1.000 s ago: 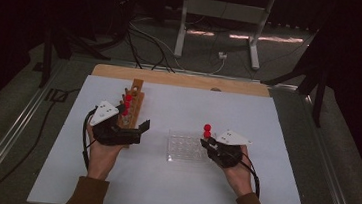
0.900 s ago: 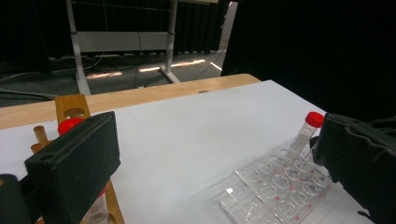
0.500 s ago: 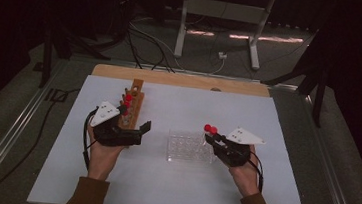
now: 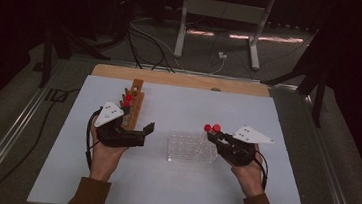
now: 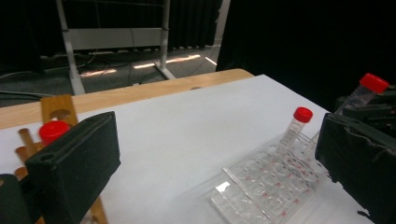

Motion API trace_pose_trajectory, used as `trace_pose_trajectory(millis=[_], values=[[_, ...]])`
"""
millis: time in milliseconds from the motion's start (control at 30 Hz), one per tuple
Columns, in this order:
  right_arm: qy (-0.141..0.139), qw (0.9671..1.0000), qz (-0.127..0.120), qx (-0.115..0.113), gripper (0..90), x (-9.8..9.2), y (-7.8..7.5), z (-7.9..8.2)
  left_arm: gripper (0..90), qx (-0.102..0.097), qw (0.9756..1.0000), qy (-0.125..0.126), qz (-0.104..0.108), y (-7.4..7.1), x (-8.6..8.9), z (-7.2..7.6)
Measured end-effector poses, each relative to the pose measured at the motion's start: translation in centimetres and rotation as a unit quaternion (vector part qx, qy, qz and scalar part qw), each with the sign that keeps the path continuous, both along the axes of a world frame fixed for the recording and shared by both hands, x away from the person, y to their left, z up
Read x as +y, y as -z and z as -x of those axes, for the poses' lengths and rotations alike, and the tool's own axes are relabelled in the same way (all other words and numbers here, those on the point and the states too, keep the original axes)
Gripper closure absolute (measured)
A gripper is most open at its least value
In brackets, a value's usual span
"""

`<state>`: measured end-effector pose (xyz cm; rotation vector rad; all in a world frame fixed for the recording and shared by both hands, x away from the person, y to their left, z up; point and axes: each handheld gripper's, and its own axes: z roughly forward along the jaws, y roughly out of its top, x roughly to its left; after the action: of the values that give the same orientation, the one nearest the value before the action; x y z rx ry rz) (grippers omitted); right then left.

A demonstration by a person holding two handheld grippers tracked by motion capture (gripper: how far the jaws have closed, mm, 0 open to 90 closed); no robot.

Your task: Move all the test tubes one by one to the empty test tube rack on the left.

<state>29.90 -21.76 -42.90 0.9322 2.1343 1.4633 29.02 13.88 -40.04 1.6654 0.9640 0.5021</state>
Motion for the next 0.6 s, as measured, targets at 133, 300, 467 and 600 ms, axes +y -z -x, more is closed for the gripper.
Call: trace_pose_trajectory(millis=[133,300,467,600], values=[[-0.009,0.9999,0.002,0.006,74.5,0.3,-0.1,0.1,0.8,0.001,0.9999,0.013,-0.007,-0.3,-0.9,0.2],[-0.026,0.9995,0.002,0.016,74.4,0.7,-0.4,0.2,1.6,0.005,0.9988,0.047,-0.01,-0.9,-2.3,0.5],[-0.036,0.9992,-0.002,0.018,74.4,1.1,-0.7,0.4,3.9,0.004,0.9968,0.078,-0.013,-1.8,-4.1,0.4],[-0.042,0.9989,-0.005,0.02,74.4,1.3,-0.8,0.5,4.4,0.004,0.9952,0.097,-0.009,-2.3,-5.4,0.2]])
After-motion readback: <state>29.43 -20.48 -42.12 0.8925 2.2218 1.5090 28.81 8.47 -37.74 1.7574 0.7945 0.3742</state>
